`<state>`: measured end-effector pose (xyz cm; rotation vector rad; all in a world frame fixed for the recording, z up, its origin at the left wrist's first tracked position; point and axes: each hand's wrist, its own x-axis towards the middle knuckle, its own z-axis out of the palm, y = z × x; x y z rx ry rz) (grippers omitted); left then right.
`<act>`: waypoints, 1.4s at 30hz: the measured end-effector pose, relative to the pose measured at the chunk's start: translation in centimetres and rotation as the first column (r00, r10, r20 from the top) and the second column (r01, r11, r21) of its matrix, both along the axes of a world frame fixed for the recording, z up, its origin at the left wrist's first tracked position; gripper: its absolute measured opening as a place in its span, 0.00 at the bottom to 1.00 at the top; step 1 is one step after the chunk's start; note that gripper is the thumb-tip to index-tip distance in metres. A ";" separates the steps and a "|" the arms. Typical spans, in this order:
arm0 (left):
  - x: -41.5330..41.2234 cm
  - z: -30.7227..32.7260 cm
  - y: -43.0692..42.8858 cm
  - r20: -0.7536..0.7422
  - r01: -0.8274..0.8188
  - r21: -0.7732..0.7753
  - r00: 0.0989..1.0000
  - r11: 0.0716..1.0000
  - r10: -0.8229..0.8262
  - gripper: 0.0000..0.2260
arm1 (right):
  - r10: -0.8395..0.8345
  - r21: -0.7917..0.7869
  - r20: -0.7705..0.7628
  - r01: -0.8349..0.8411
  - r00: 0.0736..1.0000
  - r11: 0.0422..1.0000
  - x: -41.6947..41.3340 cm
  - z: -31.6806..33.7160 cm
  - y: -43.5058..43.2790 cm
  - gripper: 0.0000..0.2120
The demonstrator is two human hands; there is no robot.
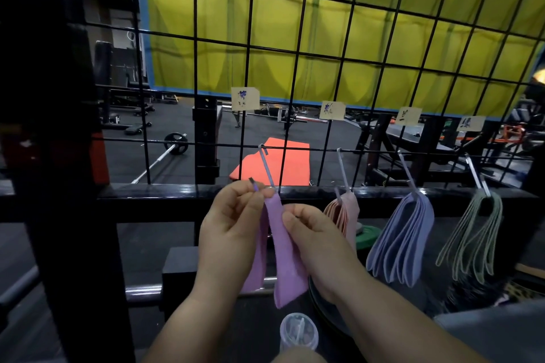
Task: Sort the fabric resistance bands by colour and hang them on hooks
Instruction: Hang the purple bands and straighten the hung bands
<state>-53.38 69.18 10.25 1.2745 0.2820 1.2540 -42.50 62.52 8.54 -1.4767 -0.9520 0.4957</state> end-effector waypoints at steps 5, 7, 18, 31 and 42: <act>-0.2 -0.7 0.2 -0.004 0.040 -0.028 0.999 0.999 -0.040 0.08 | 0.027 -0.055 0.019 -0.026 0.999 0.998 0.0 -0.6 -0.2 0.16; -0.3 -1.1 0.2 -0.035 0.021 -0.045 0.999 0.999 -0.023 0.08 | 0.032 -0.055 0.015 -0.031 0.999 0.998 0.0 -0.9 -0.2 0.14; -0.7 -1.1 0.6 -0.105 0.052 -0.091 0.993 0.995 -0.061 0.11 | 0.183 0.129 -0.283 -0.152 0.942 0.980 -1.0 -1.7 0.0 0.12; -0.1 1.4 0.5 -0.011 0.117 -0.292 0.992 0.949 -0.125 0.11 | 0.127 0.164 -0.066 -0.115 0.990 0.980 -1.3 -1.1 0.4 0.10; -0.1 1.8 0.8 0.097 0.171 -0.378 0.985 0.910 -0.145 0.16 | -0.001 0.088 0.223 -0.019 0.975 0.996 -0.7 -0.8 0.7 0.13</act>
